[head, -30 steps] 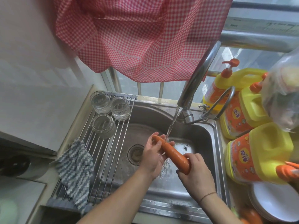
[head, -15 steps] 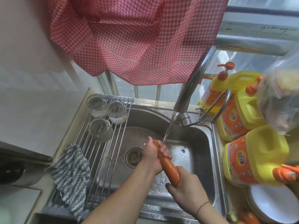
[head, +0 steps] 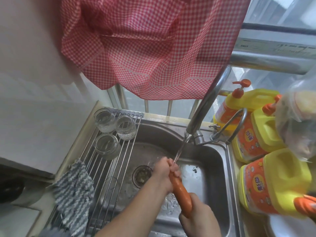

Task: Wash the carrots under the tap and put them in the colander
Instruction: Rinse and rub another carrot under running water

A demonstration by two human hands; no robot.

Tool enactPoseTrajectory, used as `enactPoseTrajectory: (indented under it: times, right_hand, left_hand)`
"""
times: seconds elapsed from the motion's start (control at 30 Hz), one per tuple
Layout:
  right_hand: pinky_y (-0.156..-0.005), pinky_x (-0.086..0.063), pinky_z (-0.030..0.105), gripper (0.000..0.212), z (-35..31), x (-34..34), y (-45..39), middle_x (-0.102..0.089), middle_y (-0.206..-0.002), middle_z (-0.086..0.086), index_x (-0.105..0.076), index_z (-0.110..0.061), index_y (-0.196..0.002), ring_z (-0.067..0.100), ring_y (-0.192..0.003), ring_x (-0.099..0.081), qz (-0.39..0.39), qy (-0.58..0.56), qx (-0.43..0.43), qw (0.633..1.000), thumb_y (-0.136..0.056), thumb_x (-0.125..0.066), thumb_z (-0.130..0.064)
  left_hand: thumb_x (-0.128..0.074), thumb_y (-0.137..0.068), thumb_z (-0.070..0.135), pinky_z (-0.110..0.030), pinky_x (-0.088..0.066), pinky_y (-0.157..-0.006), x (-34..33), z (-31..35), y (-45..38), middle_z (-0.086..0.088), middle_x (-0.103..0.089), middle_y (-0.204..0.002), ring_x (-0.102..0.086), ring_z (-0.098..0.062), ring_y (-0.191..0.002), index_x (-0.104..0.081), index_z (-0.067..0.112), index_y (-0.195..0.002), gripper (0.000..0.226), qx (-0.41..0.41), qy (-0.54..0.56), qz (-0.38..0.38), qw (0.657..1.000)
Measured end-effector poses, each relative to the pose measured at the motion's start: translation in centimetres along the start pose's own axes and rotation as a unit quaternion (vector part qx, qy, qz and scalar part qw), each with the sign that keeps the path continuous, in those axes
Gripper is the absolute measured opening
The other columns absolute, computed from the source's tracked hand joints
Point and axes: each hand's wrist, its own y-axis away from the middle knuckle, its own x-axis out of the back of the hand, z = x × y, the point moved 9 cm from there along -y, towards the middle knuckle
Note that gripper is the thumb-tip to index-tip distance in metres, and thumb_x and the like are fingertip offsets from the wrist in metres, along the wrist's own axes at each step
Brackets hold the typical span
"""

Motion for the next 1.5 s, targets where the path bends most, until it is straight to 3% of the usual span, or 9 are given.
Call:
enactPoseTrajectory:
  times: [0.07,0.2,0.43,0.6,0.77,0.93,1.03,1.23,1.5]
  right_hand:
    - [-0.062,-0.04,0.023,0.03,-0.5,0.5,-0.1,-0.054,-0.077,-0.006,-0.04,-0.036,-0.093,0.017,-0.07,-0.049,-0.004,0.049,0.005,0.999,-0.066,-0.054,-0.032]
    - [-0.047,-0.037,0.021,0.017,-1.3,0.9,-1.6,-0.058,-0.058,-0.006,-0.057,-0.02,-0.073,0.012,-0.05,-0.05,-0.06,-0.133,-0.03,0.989,-0.06,-0.067,-0.018]
    - [-0.038,-0.011,0.01,0.013,-2.6,-0.6,-2.0,-0.04,-0.051,0.005,-0.047,-0.011,-0.084,0.009,-0.033,-0.016,-0.267,-0.43,-0.154,0.849,-0.08,-0.059,-0.015]
    - [-0.038,-0.032,0.023,0.023,-5.1,1.1,-3.5,-0.056,-0.063,-0.002,-0.052,-0.014,-0.098,0.011,-0.04,-0.044,-0.1,-0.331,0.0,0.938,-0.087,-0.066,-0.029]
    - [-0.077,-0.046,0.01,0.035,-6.8,2.8,-1.9,-0.065,-0.109,-0.018,-0.051,-0.033,-0.125,-0.003,-0.095,-0.061,0.053,-0.201,0.171,0.963,-0.091,-0.062,-0.03]
    - [-0.058,-0.034,0.028,0.028,-6.7,4.5,-1.1,-0.07,-0.09,-0.005,-0.06,-0.028,-0.109,0.02,-0.081,-0.066,0.151,0.025,0.169,0.974,-0.093,-0.051,-0.049]
    - [-0.055,-0.03,0.033,0.035,-6.8,4.3,-1.0,-0.067,-0.089,-0.001,-0.052,-0.027,-0.095,0.026,-0.077,-0.067,0.142,0.173,0.147,0.964,-0.097,-0.032,-0.055]
    - [-0.066,-0.034,0.035,0.039,-7.1,4.4,-3.0,-0.068,-0.103,0.003,-0.052,-0.026,-0.099,0.028,-0.095,-0.063,0.086,0.136,0.108,0.981,-0.102,-0.017,-0.045]
    - [-0.067,-0.046,0.035,0.04,-5.9,3.2,-4.1,-0.065,-0.089,0.0,-0.051,-0.024,-0.086,0.024,-0.082,-0.062,0.067,0.065,0.074,0.993,-0.101,-0.019,-0.043]
  left_hand:
    - [-0.028,-0.104,0.044,-0.021,-0.03,-0.047,0.2,-0.2,0.2,0.003,-0.034,-0.047,-0.035,-0.012,-0.036,-0.038,0.02,-0.062,0.05,-0.002,0.026,0.016,1.0]
    - [-0.041,-0.103,0.042,-0.023,-0.04,-0.046,-0.2,-0.6,0.2,-0.001,-0.047,-0.055,-0.045,-0.012,-0.042,-0.045,0.014,-0.087,0.032,-0.072,0.023,0.021,0.997]
    - [-0.051,-0.101,0.03,-0.041,-0.055,-0.073,-0.8,-0.7,1.4,-0.005,-0.06,-0.073,-0.068,-0.028,-0.077,-0.049,0.011,-0.107,0.02,-0.121,-0.061,-0.057,0.989]
    - [-0.046,-0.103,0.035,-0.039,-0.055,-0.061,0.7,1.6,0.1,-0.008,-0.059,-0.063,-0.067,-0.029,-0.062,-0.046,0.005,-0.101,0.03,-0.123,-0.029,0.017,0.992]
    - [-0.036,-0.099,0.059,-0.034,-0.053,-0.06,0.7,3.2,-0.4,-0.01,-0.055,-0.069,-0.062,-0.027,-0.056,-0.049,0.009,-0.098,0.051,-0.062,0.012,0.064,0.996]
    - [-0.032,-0.098,0.062,-0.031,-0.047,-0.056,1.8,2.9,-0.9,-0.009,-0.051,-0.062,-0.052,-0.022,-0.056,-0.05,0.008,-0.081,0.06,-0.054,0.087,0.129,0.986]
    - [-0.037,-0.098,0.06,-0.03,-0.045,-0.054,1.7,2.7,-1.1,-0.006,-0.048,-0.058,-0.049,-0.02,-0.051,-0.047,0.011,-0.081,0.052,-0.058,0.124,0.118,0.984]
    - [-0.063,-0.094,0.015,-0.034,-0.053,-0.058,-0.1,0.5,0.2,-0.006,-0.054,-0.061,-0.056,-0.019,-0.051,-0.051,0.006,-0.089,0.015,-0.109,0.078,0.059,0.989]
    - [-0.062,-0.093,0.006,-0.031,-0.055,-0.08,-0.4,-1.1,1.7,-0.008,-0.068,-0.091,-0.069,-0.019,-0.086,-0.051,0.017,-0.123,0.035,-0.128,0.005,-0.052,0.99]
